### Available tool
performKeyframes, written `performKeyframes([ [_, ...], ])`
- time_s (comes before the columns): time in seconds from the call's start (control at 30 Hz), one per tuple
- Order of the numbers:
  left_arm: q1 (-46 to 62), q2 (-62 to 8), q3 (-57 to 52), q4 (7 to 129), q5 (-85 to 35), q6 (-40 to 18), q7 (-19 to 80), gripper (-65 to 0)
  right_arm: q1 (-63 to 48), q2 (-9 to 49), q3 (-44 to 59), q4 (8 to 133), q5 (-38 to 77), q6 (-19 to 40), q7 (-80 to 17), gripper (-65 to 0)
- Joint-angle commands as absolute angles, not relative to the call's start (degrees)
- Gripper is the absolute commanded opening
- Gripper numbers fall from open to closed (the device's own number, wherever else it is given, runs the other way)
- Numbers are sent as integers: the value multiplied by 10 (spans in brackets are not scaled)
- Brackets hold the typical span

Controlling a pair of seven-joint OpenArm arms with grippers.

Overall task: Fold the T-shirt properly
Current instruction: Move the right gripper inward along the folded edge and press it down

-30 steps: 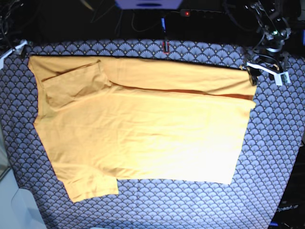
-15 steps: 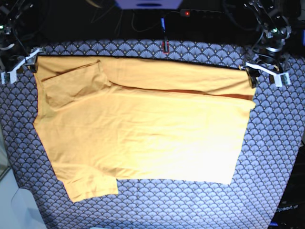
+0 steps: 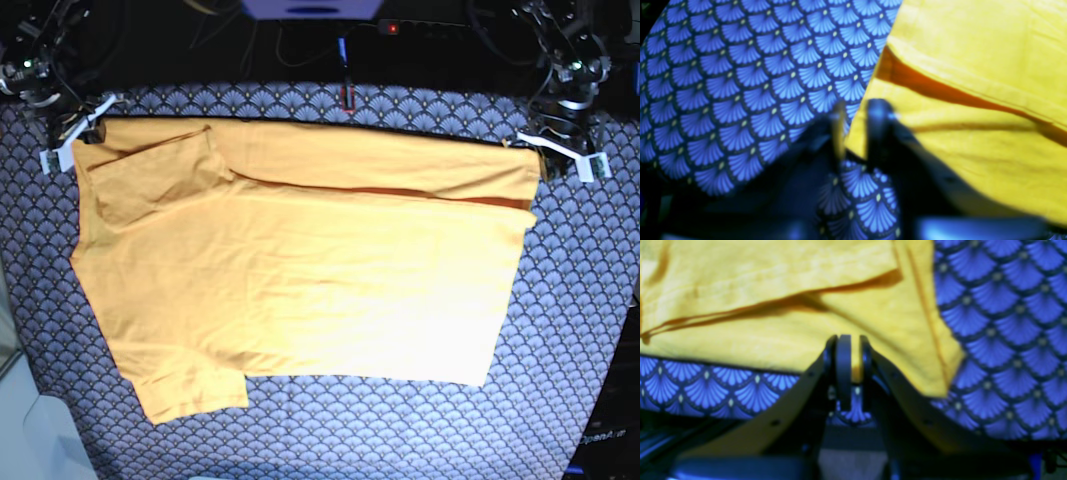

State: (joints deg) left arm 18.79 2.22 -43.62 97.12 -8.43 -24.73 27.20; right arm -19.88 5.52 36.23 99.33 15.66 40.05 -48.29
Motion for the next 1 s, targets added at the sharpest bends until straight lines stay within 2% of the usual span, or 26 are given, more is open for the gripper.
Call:
performKeyframes([
  [0.0, 185, 17, -436, 982, -90, -247, 261, -650, -196, 61, 358, 996, 165, 400, -469, -625],
  [0.27, 178, 17, -436, 985, -89, -246, 262, -650, -186, 61, 317, 995, 165, 400, -473, -625],
  [0.6, 177, 17, -436, 981, -89, -246, 262, -650, -168, 61, 313, 989, 165, 400, -473, -625],
  [0.97, 177, 16, -436, 981, -89, -246, 262, -650, -152, 65, 298, 929, 165, 400, -467, -625],
])
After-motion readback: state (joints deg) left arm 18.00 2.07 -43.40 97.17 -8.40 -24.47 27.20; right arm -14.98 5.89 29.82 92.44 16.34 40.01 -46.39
